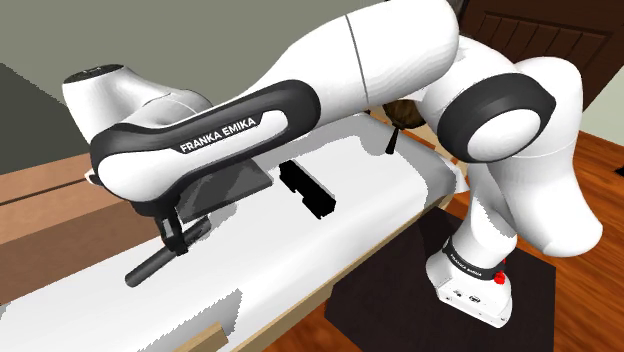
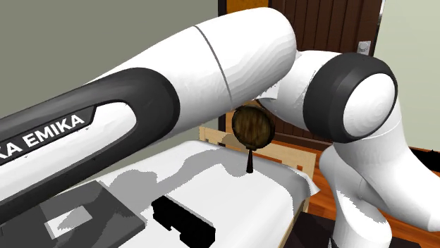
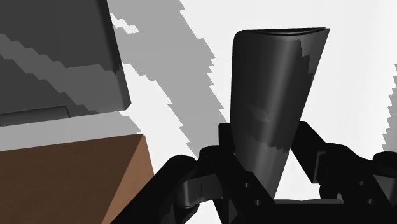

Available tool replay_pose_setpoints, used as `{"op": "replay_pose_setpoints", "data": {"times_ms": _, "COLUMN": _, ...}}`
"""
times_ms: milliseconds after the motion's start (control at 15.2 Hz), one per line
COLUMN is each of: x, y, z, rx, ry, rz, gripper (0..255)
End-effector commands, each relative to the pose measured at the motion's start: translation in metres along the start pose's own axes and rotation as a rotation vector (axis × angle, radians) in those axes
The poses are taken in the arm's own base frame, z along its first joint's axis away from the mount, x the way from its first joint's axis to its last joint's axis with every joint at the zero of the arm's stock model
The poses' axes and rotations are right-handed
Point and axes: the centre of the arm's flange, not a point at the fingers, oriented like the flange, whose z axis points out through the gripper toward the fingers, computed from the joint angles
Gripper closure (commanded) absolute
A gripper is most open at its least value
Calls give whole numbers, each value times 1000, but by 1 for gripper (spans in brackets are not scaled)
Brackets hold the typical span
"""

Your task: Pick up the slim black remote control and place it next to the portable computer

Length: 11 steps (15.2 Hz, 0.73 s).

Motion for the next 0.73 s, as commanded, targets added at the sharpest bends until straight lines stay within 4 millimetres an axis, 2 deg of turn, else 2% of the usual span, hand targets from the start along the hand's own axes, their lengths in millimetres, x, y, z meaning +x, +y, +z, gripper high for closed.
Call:
{"op": "replay_pose_setpoints", "data": {"times_ms": 0, "x": 1, "y": 0, "z": 12, "rx": 0, "ry": 0, "rz": 0, "gripper": 255}}
{"op": "replay_pose_setpoints", "data": {"times_ms": 264, "x": 1, "y": 2, "z": 32, "rx": 0, "ry": 0, "rz": 0, "gripper": 255}}
{"op": "replay_pose_setpoints", "data": {"times_ms": 660, "x": 1, "y": 2, "z": 32, "rx": 0, "ry": 0, "rz": 0, "gripper": 255}}
